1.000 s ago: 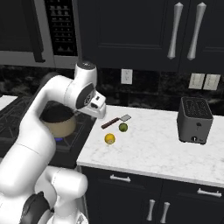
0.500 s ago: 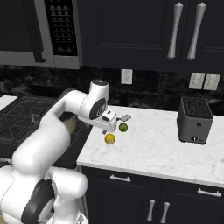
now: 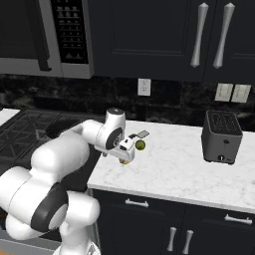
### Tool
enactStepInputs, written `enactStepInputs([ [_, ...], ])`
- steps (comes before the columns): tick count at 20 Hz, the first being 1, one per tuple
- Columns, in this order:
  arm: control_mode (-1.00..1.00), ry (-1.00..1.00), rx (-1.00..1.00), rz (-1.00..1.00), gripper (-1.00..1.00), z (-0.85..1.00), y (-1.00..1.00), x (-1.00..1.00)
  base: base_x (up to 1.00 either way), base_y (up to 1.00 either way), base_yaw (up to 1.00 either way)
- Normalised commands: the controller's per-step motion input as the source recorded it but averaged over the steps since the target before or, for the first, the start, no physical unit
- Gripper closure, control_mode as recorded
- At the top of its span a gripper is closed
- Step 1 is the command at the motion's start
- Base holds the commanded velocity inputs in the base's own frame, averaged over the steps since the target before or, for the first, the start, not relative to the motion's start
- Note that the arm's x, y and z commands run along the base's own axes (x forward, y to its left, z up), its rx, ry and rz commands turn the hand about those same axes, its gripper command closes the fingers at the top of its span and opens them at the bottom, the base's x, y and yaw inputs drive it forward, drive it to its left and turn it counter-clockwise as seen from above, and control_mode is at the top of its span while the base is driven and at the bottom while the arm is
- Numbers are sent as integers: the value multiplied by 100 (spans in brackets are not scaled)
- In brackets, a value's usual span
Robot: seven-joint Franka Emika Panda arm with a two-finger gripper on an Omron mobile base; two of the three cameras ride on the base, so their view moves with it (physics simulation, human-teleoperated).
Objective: Put the lemon and lime in the pot. Retrieve the spatula and lightly stir the vegetables in the pot.
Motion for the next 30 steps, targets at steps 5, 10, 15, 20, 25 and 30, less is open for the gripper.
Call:
enactStepInputs([
  [5, -100, 0, -3, 0, -100, -27, 0, 14, 0, 0, 0],
  [10, -100, 0, -2, 0, -100, -25, -6, 26, 0, 0, 0],
  [15, -100, 0, -1, 0, -100, -20, -22, 35, 0, 0, 0],
  [20, -100, 0, -2, 0, -100, -12, -7, 44, 0, 0, 0],
  [25, -100, 0, 0, 0, -100, -15, -10, 40, 0, 0, 0],
  [30, -100, 0, 0, 0, 100, -20, -5, 23, 0, 0, 0],
])
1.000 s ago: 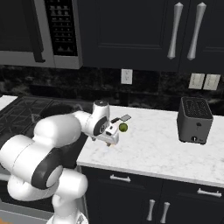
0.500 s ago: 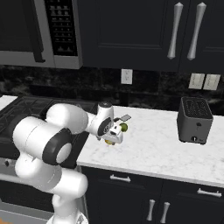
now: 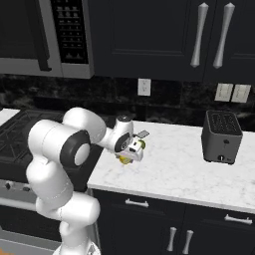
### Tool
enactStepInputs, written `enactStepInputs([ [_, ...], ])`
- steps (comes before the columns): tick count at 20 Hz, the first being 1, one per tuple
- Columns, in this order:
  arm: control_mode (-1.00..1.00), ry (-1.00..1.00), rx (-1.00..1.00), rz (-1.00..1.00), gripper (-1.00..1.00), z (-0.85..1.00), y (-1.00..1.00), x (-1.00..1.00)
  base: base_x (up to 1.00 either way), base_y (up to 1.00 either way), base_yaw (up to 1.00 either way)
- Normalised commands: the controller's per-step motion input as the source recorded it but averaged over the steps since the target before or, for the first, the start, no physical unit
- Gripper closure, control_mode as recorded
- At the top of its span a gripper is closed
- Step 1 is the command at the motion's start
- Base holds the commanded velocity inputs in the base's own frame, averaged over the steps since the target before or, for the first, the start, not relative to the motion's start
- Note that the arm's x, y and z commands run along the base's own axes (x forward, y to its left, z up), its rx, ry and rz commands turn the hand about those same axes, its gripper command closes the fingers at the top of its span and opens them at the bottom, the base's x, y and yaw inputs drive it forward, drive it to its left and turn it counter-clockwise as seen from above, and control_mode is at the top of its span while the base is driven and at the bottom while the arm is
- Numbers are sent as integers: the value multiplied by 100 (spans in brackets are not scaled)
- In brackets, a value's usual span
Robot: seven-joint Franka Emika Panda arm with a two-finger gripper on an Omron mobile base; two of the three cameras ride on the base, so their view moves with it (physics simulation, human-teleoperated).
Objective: Put the lemon and lime in the pot. Retrieve the spatula and lightly stir the vegetables in the pot.
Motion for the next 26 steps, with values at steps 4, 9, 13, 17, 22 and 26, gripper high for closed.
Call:
enactStepInputs([
  [4, -100, -1, 0, 0, 100, -7, -3, 7, 0, 0, 0],
  [9, -100, -10, 0, 3, 100, 91, 56, -60, 0, 0, 0],
  [13, -100, -6, 0, 18, 100, 100, 96, -36, 0, 0, 0],
  [17, -100, -6, 0, 24, 100, 100, 100, -5, 0, 0, 0],
  [22, -100, -2, 0, 22, 100, 82, 100, 3, 0, 0, 0],
  [26, -100, -6, -2, 11, 100, 7, 98, 30, 0, 0, 0],
])
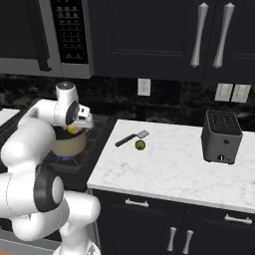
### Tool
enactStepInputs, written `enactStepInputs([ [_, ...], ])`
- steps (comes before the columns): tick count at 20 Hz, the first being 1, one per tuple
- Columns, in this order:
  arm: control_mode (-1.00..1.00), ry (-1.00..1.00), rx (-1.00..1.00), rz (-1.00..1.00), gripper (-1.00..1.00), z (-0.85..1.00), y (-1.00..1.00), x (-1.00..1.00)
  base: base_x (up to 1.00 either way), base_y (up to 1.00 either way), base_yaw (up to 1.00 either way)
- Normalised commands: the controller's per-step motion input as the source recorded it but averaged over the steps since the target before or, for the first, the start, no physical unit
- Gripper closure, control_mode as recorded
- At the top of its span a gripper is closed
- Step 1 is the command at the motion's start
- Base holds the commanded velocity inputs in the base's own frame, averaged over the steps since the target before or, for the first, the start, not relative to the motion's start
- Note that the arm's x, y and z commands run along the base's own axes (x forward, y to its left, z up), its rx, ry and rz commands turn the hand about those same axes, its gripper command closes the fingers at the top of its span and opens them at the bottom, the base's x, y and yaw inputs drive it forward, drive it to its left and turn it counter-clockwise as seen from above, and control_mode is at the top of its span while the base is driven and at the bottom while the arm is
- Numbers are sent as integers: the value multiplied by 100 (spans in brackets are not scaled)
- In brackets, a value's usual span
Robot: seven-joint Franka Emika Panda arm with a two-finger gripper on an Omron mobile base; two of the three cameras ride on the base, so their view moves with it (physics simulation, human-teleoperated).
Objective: Put the lemon and lime in the pot. Retrieve the spatula and lightly stir the vegetables in the pot.
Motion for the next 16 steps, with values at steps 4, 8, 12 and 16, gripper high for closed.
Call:
enactStepInputs([
  [4, -100, -10, -9, 5, 100, -19, 90, 38, 0, 0, 0],
  [8, -100, -3, -7, 1, 100, -43, 58, 44, 0, 0, 0],
  [12, -100, 0, 0, 0, -100, -32, 0, 26, 0, 0, 0],
  [16, -100, 0, 0, 0, -100, -1, -14, 15, 0, 0, 0],
])
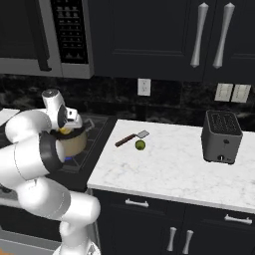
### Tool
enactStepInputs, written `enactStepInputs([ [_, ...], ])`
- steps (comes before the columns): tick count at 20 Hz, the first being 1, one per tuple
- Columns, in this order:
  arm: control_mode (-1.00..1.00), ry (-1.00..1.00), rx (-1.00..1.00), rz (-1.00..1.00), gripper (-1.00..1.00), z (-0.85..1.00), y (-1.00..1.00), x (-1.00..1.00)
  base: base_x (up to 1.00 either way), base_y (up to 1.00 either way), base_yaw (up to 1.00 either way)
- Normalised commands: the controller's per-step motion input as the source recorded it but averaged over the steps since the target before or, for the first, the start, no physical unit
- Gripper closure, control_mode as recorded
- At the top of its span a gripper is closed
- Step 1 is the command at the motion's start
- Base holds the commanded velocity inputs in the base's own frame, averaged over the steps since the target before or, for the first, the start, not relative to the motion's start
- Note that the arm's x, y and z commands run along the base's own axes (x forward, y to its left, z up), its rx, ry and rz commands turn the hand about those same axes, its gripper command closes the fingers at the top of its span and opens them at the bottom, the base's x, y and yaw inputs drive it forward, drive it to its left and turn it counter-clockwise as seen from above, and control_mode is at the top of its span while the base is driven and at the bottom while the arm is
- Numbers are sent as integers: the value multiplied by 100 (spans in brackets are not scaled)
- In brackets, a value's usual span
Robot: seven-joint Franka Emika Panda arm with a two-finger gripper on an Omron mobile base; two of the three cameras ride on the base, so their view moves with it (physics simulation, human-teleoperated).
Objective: Put the lemon and lime in the pot. Retrieve the spatula and lightly stir the vegetables in the pot.
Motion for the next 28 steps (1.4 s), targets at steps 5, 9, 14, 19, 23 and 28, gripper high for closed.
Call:
enactStepInputs([
  [5, -100, -1, 2, 0, -100, 23, -26, -1, 0, 0, 0],
  [9, -100, 0, 3, 0, -100, 40, -62, -36, 0, 0, 0],
  [14, -100, -1, 1, 0, -100, 9, -87, -72, 0, 0, 0],
  [19, -100, 0, 0, 0, -100, -1, -98, -38, 0, 0, 0],
  [23, -100, 0, 0, -1, -100, -7, -78, -7, 0, 0, 0],
  [28, -100, 7, 0, -34, -100, 0, -73, 46, 0, 0, 0],
])
